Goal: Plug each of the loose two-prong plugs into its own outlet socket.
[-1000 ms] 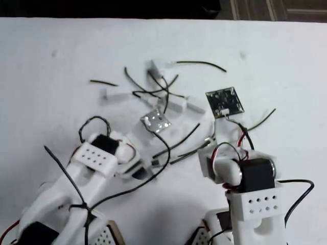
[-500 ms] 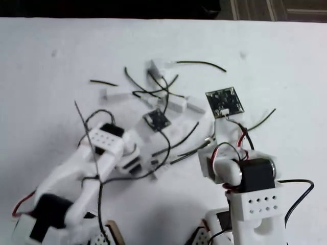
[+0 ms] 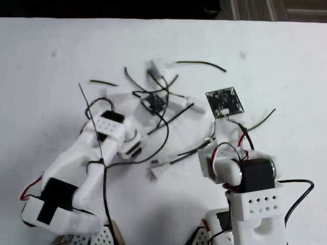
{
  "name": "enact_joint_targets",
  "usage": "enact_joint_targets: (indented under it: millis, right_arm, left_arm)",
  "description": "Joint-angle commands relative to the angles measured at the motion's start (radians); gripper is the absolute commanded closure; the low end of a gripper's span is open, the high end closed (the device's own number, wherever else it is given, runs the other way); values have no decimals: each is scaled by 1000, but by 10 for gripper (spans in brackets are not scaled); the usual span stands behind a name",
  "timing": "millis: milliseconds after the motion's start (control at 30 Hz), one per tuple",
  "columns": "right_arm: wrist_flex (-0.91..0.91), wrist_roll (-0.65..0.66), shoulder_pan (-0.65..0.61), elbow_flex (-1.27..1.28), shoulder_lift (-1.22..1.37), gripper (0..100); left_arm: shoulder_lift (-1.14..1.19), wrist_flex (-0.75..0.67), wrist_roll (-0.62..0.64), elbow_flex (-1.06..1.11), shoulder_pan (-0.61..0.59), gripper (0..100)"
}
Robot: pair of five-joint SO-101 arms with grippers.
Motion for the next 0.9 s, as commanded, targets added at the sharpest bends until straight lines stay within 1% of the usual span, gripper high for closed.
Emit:
enact_joint_targets:
  millis: [0, 33, 167, 333, 367, 433, 567, 667, 767, 867]
  right_arm:
    - [-16, -32, 15, -6, 4, 978]
    - [-18, -58, 15, -6, 5, 977]
    - [-45, -118, 5, -8, 5, 977]
    - [-108, -186, 4, -8, 7, 976]
    - [-116, -198, 4, -8, 7, 966]
    - [-113, -218, -7, -8, 24, 911]
    - [-99, -310, -99, -8, 134, 779]
    - [-119, -411, -191, -12, 246, 766]
    - [-196, -488, -269, -11, 351, 766]
    - [-288, -532, -317, -11, 440, 766]
  left_arm:
    - [-2, 26, 28, -43, -18, 779]
    - [-7, 34, 28, -43, -18, 763]
    - [-104, 71, 28, -26, -18, 755]
    - [-311, 118, 28, 21, -44, 754]
    - [-355, 118, 28, 37, -61, 754]
    - [-438, 118, 28, 68, -108, 745]
    - [-593, 115, 38, 147, -225, 700]
    - [-702, 109, 71, 218, -314, 698]
    - [-809, 109, 69, 302, -394, 698]
    - [-909, 109, 68, 394, -444, 698]
